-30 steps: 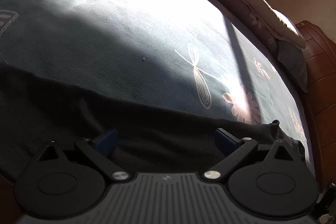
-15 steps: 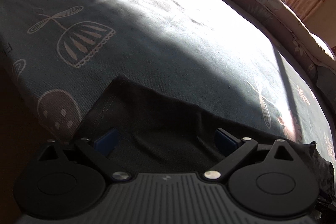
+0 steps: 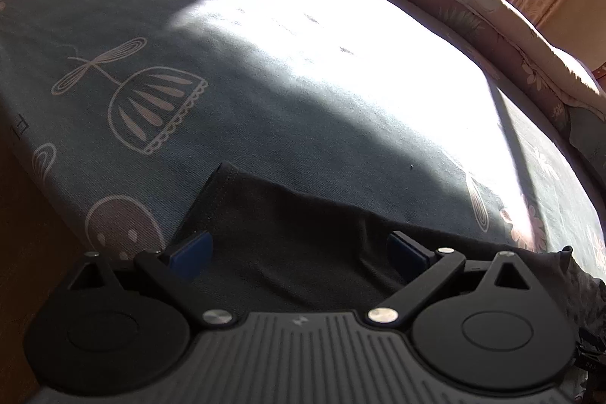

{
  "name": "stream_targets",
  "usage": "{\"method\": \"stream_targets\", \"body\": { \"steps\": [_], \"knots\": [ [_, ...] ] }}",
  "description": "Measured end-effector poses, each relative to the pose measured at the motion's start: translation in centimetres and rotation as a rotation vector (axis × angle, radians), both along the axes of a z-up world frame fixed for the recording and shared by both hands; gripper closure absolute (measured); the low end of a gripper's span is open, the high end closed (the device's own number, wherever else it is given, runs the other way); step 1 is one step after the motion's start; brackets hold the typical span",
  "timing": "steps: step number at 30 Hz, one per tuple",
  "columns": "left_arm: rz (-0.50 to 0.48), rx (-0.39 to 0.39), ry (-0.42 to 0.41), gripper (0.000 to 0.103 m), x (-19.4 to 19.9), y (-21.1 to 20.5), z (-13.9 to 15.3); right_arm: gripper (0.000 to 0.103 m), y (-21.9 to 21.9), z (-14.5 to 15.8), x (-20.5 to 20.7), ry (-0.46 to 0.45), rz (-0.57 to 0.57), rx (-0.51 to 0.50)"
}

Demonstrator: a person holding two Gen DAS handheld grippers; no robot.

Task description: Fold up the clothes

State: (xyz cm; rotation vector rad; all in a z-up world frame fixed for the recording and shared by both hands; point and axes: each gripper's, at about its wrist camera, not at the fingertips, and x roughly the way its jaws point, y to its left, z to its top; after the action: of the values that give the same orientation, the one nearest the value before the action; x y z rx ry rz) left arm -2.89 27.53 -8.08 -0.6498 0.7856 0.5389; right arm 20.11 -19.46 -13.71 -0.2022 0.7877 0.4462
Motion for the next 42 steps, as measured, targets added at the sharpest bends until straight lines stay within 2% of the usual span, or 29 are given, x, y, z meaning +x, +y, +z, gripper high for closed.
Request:
{"method": "stream_targets", "body": {
  "steps": [4,8,13,17,19,20,22,26,28,32,35,38,42],
  "knots": [
    [0.002,-0.038,0.025,0.005,-0.4,-0.9,-2.0,0.0,-0.1,0.0,-0.1,-0.002,0.001,0.001],
    [-0.055,-0.027,0.084,0.005,-0.3,-2.7,-1.3,0.0,0.0,0.0,-0.1,-0.001,0.002,-0.004],
    [-0.226,0.108,0.03,0.004,2.5,-6.6,0.5,0.0,0.0,0.2,-0.1,-0.002,0.003,-0.009],
    [-0.341,0.264,0.109,0.005,4.9,-9.9,-1.4,0.0,0.3,0.4,-0.4,-0.022,0.007,-0.015],
    [-0.345,0.317,0.169,0.004,4.7,-11.2,-2.6,0.0,0.6,0.8,-1.0,-0.046,0.03,-0.005],
    [-0.344,0.327,0.174,0.004,4.2,-11.5,-3.0,0.0,0.8,1.0,-1.3,-0.058,0.047,0.009],
    [-0.341,0.333,0.149,0.004,3.0,-12.0,-3.0,0.0,1.4,1.5,-1.9,-0.079,0.082,0.045],
    [-0.377,0.332,0.168,0.004,2.1,-12.2,-1.7,0.0,3.4,2.3,-3.0,-0.072,0.123,0.097],
    [-0.386,0.356,0.126,0.004,2.3,-11.9,-0.6,0.0,5.3,2.8,-3.4,-0.055,0.153,0.116],
    [-0.376,0.337,0.053,0.004,3.8,-11.0,0.3,0.0,10.8,3.4,-4.8,-0.075,0.26,0.087],
    [-0.376,0.315,0.023,0.004,4.8,-10.6,0.2,0.0,14.7,2.2,-5.4,-0.046,0.308,0.034],
    [-0.37,0.304,0.048,0.004,4.9,-10.1,-1.3,0.0,17.4,0.3,-6.6,-0.05,0.358,-0.048],
    [-0.353,0.295,0.047,0.004,4.4,-9.4,-2.3,0.0,16.1,-0.3,-7.2,-0.085,0.319,0.035]
  ]
}}
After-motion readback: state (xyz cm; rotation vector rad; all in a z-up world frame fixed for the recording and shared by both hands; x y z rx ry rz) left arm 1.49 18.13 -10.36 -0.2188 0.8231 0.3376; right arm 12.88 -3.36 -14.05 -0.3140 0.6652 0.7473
